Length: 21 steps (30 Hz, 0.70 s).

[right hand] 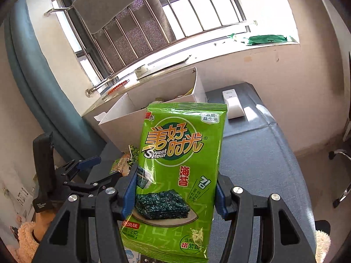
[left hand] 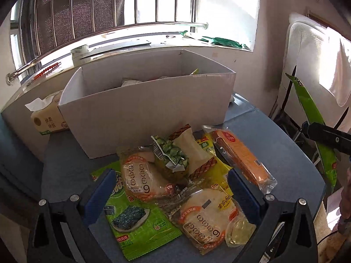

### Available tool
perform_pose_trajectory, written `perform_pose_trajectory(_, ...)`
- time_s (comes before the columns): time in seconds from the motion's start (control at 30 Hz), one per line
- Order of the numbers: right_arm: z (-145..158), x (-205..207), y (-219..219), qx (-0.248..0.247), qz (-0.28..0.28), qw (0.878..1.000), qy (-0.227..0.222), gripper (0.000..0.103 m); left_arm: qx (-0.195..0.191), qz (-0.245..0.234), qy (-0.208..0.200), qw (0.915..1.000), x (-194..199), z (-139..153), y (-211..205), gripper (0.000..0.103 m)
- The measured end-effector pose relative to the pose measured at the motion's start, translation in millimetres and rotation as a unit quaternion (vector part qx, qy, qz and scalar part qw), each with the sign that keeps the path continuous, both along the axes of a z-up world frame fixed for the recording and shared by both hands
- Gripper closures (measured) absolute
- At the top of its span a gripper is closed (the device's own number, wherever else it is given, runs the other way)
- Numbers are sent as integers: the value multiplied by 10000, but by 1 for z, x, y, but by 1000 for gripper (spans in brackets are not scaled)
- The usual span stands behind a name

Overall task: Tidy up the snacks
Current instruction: 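Grasp the green seaweed packet with the right tool while the left tool grasps the green pea packet, then lower both packets into the white box and open both tools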

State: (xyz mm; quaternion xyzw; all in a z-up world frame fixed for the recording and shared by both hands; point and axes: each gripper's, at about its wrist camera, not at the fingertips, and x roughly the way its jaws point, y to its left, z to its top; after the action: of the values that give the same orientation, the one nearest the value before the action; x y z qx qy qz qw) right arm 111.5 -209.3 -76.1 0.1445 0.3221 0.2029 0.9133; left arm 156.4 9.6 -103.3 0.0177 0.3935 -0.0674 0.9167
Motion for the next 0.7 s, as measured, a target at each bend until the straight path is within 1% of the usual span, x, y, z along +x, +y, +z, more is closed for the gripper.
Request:
perform_pose_trajectory(0.07, -3, 1, -11, 156, -83, 9998, 56, 41, 142, 183, 186, 9996, 17, -8, -3, 0)
perform_pose_trajectory(0.17, -10, -1, -24, 312, -147, 9993, 122, 41, 293, 253, 391, 9985, 35, -19, -6, 0)
perform_pose_trajectory(0.23, -14, 0, -28, 360, -163, 9990, 192, 41, 532, 310, 488, 9969, 42, -24, -9, 0)
perform_pose_trajectory(0.27, -16, -1, -30, 385, -161, 9989, 214, 41, 617, 259, 504, 9965, 45, -26, -11, 1)
perform_pose_trajectory(0.3, -17, -1, -31, 405, -141, 9988, 224, 41, 592, 186, 519, 9967, 46, -28, -12, 8)
perform_pose_trajectory(0.33, -18, -1, -32, 410, -148, 9988, 228, 41, 457, 74, 563, 9973, 48, -29, -12, 19)
perform_pose_trajectory(0.37, -19, -1, -32, 419, -150, 9987, 242, 40, 239, -61, 610, 9978, 50, -30, -11, 60)
perform_pose_trajectory(0.4, -20, 0, -33, 446, -140, 9986, 260, 40, 115, -80, 596, 9981, 49, -30, -9, 62)
perform_pose_trajectory(0.43, -21, 0, -33, 468, -132, 9984, 273, 40, 104, -24, 518, 9986, 45, -29, -7, 63)
perform_pose_trajectory(0.5, -21, -1, -33, 458, -100, 9985, 268, 40, 78, -60, 340, 9994, 37, -21, -5, 64)
perform_pose_trajectory(0.63, -21, 0, -32, 486, -95, 9984, 273, 40, -236, -76, -160, 9996, 10, 4, 5, 64)
perform_pose_trajectory(0.7, -20, 1, -28, 501, -57, 9984, 257, 40, -320, -41, -417, 9986, 0, 20, 11, 64)
